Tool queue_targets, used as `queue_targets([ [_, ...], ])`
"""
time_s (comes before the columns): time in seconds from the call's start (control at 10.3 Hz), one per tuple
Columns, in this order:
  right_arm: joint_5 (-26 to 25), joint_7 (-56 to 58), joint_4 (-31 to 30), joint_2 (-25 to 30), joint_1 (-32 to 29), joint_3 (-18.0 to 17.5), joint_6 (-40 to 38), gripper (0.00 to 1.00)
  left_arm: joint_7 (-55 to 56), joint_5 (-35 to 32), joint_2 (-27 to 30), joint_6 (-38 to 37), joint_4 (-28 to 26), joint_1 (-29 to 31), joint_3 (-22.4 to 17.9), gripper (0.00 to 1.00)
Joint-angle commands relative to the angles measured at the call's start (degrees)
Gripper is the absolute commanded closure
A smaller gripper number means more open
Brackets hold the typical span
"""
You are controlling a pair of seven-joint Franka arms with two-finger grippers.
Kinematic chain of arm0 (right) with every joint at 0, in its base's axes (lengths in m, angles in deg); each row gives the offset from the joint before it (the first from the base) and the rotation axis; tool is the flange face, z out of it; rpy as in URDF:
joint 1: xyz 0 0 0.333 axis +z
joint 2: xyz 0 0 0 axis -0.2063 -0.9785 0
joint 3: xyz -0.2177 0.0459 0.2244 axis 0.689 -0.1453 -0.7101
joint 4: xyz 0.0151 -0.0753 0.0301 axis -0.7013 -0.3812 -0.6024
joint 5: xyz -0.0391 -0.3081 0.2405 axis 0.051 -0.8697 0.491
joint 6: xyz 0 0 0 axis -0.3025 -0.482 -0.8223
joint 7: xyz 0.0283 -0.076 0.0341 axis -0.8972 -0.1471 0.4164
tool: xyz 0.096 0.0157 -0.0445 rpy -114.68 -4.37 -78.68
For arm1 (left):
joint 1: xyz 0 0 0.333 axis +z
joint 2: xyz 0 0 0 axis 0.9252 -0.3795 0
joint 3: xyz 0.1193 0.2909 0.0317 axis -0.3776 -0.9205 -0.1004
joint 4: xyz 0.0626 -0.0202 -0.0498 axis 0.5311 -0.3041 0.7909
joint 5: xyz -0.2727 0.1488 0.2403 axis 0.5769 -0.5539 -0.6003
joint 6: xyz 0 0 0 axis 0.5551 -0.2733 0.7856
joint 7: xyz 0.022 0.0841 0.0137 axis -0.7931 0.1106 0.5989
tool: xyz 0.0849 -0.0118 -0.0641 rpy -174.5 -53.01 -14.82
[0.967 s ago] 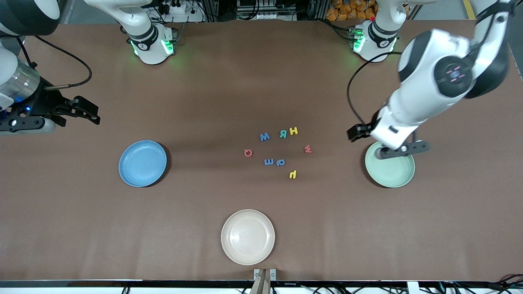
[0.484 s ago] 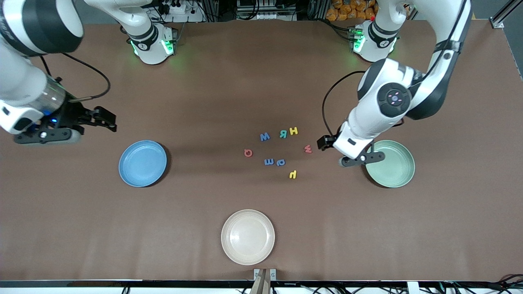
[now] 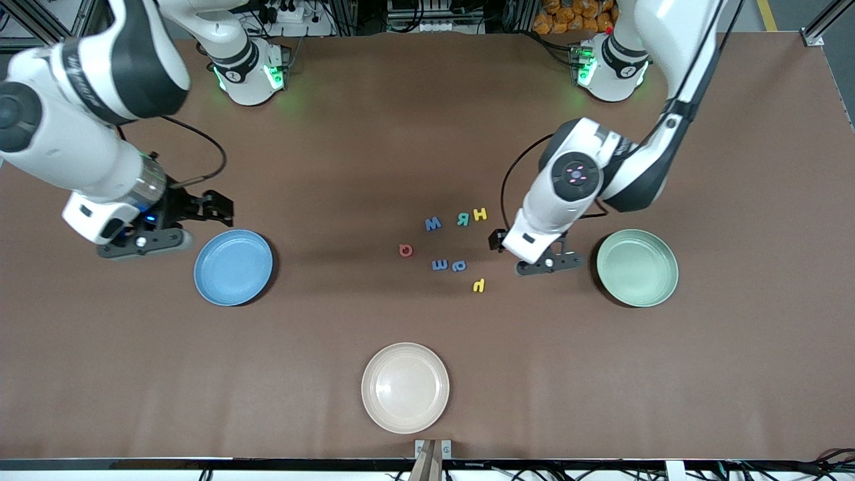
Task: Sort uppercase to blue plate, lowercase to green plate
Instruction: 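Grasp the pink m with the left gripper while the right gripper grasps Q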
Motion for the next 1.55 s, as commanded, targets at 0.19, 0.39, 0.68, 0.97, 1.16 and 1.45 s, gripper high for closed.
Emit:
queue_targets([
  [0.19, -0.1, 6.2, -4.1, -2.2, 1.4, -2.6, 8.8, 0.03, 2.1, -2.9, -3.8, 6.5, -1.6, -0.4, 0.0, 0.00],
  [0.39, -0.2, 7.1, -6.6, -2.9, 2.3, -4.0, 13.3, 0.05, 5.5, -3.0, -4.7, 9.8, -3.8, -0.3, 0.0, 0.00],
  [0.68, -3.6, 7.0, -6.6, -6.4, 4.8, -4.6, 15.5, 0.07, 7.9, -2.9, -5.0, 13.8, -6.8, -0.3, -0.2, 0.00],
  [0.97, -4.1, 2.9, -6.6, -10.9, 7.2, -6.4, 21.1, 0.11, 9.7, -3.0, -5.7, 14.8, -7.8, -1.2, -0.4, 0.00],
  [1.16, -6.4, -1.4, -6.6, -13.1, 8.5, -7.6, 22.9, 0.11, 11.6, -5.7, -5.9, 17.1, -9.8, -1.4, -0.4, 0.00],
  [1.45, -9.3, -7.2, -6.6, -17.4, 12.0, -7.7, 27.2, 0.12, 18.2, -13.9, -7.4, 17.9, -10.8, -1.9, -0.1, 0.00],
])
